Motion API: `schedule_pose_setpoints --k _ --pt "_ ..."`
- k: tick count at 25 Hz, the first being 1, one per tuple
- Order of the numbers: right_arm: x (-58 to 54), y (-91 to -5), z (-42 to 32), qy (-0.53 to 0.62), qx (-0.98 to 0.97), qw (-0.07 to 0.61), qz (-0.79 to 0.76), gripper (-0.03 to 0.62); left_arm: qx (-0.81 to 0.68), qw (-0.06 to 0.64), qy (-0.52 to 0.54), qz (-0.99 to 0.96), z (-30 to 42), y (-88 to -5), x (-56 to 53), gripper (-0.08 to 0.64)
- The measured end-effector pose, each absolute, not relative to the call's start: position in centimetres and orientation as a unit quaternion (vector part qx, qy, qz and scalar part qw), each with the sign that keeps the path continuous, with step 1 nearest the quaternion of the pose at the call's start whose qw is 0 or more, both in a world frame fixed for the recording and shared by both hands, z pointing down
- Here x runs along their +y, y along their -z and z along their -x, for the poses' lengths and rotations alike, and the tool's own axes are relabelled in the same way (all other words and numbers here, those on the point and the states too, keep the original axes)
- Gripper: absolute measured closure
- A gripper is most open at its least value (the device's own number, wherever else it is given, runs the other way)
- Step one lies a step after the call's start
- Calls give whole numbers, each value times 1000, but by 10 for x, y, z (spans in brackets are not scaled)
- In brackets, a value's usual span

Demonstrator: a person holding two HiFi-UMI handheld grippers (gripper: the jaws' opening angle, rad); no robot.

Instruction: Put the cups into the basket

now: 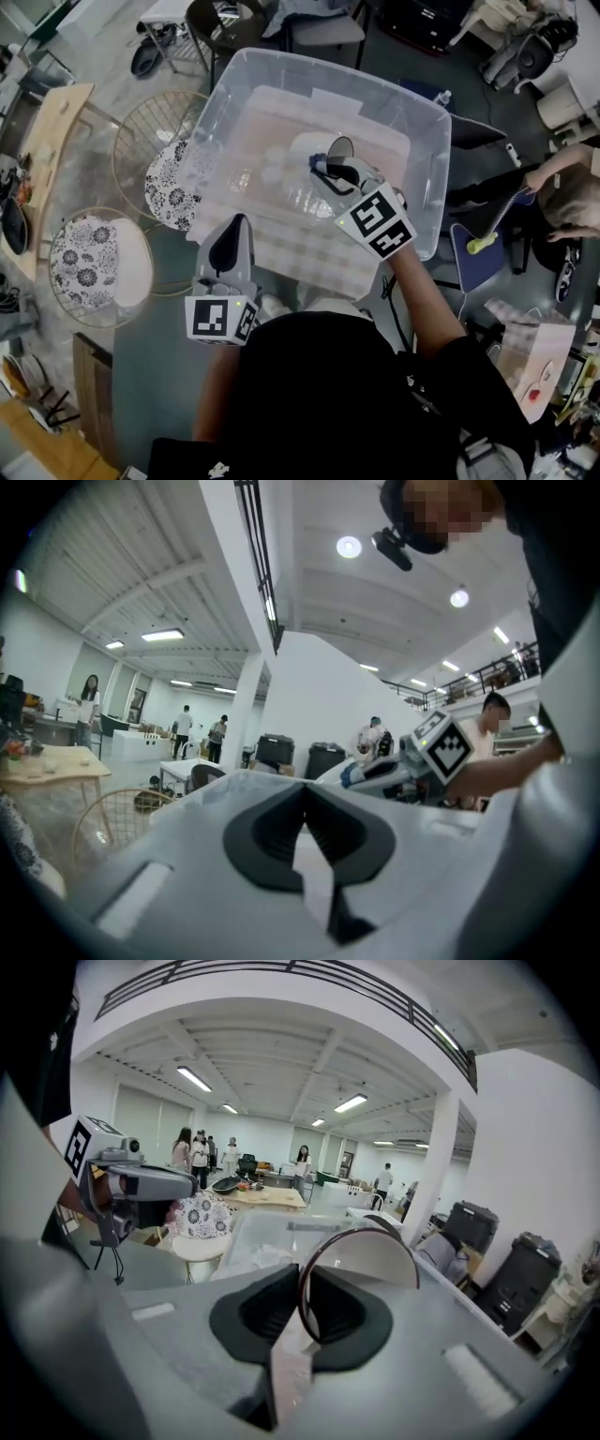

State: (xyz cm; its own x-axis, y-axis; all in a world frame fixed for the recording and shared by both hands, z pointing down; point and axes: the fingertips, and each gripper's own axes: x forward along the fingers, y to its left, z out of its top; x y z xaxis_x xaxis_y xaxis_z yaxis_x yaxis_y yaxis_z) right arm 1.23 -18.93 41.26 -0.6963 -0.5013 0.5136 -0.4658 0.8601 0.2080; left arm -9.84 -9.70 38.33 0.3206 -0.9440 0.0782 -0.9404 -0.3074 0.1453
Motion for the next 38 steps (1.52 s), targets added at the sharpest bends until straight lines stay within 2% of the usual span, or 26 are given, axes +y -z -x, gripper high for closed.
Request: schedule_pose_setpoints --k 9,17,29,32,38 --pt "-222 -468 -89 -40 -882 346 -317 552 -549 85 -1 -831 59 -389 -116 557" --pt "-243 -548 -143 -98 -833 430 -333 551 -547 93 -5 -832 48 -395 -125 557" --pt "-254 -662 -181 -162 -773 542 -287 550 -564 97 -18 -820 62 -402 -133 557" --pt "-231 -686 -175 -213 -759 568 -239 549 -572 101 -20 -814 67 -403 -135 557" --pt "-231 -715 -190 -171 -728 626 -219 549 -581 103 -25 -807 70 -404 -139 557"
